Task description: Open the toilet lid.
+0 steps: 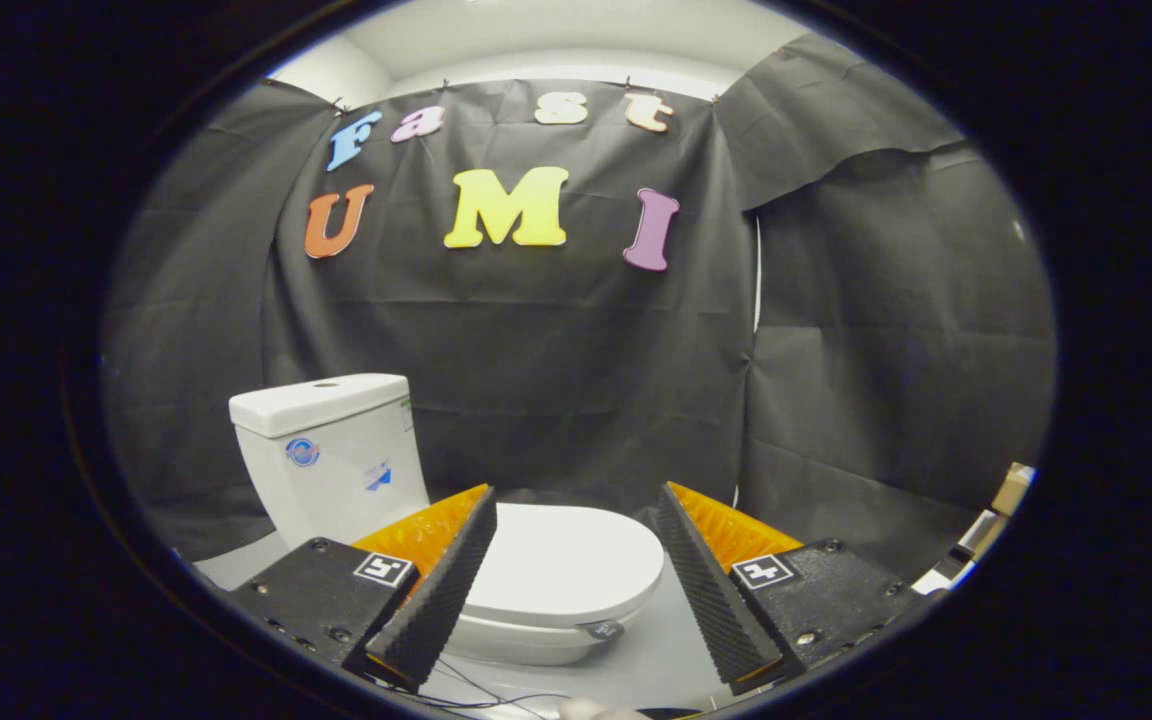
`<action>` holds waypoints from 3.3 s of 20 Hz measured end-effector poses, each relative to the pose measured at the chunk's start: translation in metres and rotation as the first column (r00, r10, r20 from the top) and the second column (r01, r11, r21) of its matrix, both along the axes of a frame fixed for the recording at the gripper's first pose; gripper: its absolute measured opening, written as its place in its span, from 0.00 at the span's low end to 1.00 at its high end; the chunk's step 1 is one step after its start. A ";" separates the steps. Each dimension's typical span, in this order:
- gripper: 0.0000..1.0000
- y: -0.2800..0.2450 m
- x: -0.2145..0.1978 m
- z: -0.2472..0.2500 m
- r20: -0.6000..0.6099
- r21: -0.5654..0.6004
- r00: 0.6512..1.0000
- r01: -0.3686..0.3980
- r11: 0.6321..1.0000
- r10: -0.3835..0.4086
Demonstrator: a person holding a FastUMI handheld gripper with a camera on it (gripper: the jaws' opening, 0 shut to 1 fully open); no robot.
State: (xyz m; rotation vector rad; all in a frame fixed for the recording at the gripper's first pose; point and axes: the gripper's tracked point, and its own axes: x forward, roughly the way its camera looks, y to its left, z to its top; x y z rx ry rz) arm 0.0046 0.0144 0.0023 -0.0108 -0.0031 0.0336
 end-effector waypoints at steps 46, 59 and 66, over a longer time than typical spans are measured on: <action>0.89 -0.050 0.114 -0.293 -0.506 0.795 0.777 0.251 0.553 0.374; 0.27 -0.039 0.138 -0.300 -0.456 0.848 0.777 0.230 0.478 0.434; 0.11 -0.042 0.138 -0.295 -0.421 0.895 0.779 0.274 0.351 0.465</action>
